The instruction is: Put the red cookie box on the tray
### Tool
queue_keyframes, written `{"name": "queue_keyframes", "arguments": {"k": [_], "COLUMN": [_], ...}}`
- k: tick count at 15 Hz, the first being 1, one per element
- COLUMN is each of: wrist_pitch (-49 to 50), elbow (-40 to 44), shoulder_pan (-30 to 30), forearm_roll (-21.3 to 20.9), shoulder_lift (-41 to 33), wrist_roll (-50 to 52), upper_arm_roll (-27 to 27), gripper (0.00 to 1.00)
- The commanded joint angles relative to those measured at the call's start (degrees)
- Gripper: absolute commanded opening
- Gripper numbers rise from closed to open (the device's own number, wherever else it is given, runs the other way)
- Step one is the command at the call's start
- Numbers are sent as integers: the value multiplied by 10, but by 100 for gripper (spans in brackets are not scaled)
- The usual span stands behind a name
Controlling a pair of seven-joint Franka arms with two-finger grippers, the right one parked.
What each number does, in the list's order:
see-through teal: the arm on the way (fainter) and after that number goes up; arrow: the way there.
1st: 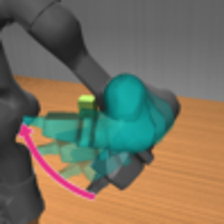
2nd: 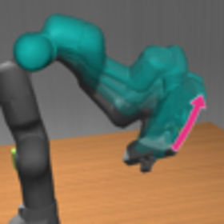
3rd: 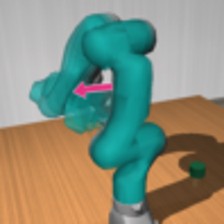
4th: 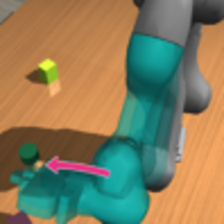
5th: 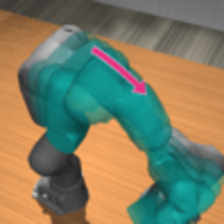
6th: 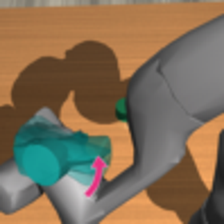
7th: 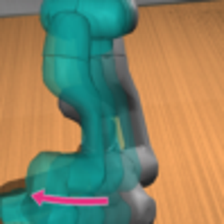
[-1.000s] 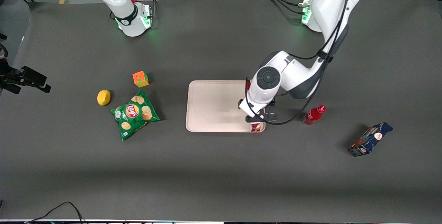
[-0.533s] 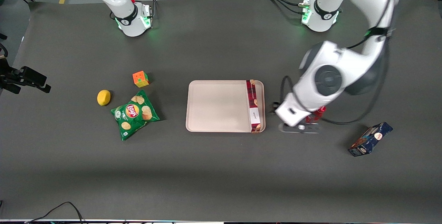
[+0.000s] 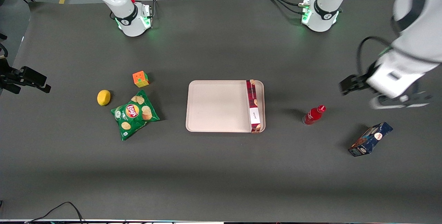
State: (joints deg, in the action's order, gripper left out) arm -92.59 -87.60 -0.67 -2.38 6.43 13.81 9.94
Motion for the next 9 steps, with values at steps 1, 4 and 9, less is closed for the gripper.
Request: {"name": "queue_keyframes", "arguments": {"k": [1,4,9], "wrist_pitch": [33,26,32], "elbow": [-30,-67,-89], "shoulder_pan": [29,50,62], "forearm_roll": [2,2,2], "shoulder_lift": [-57,-95,-125], "wrist_roll": [-90,-127,-131], "upper_arm_roll": [-33,-46,-45], "gripper": [100,100,100]}}
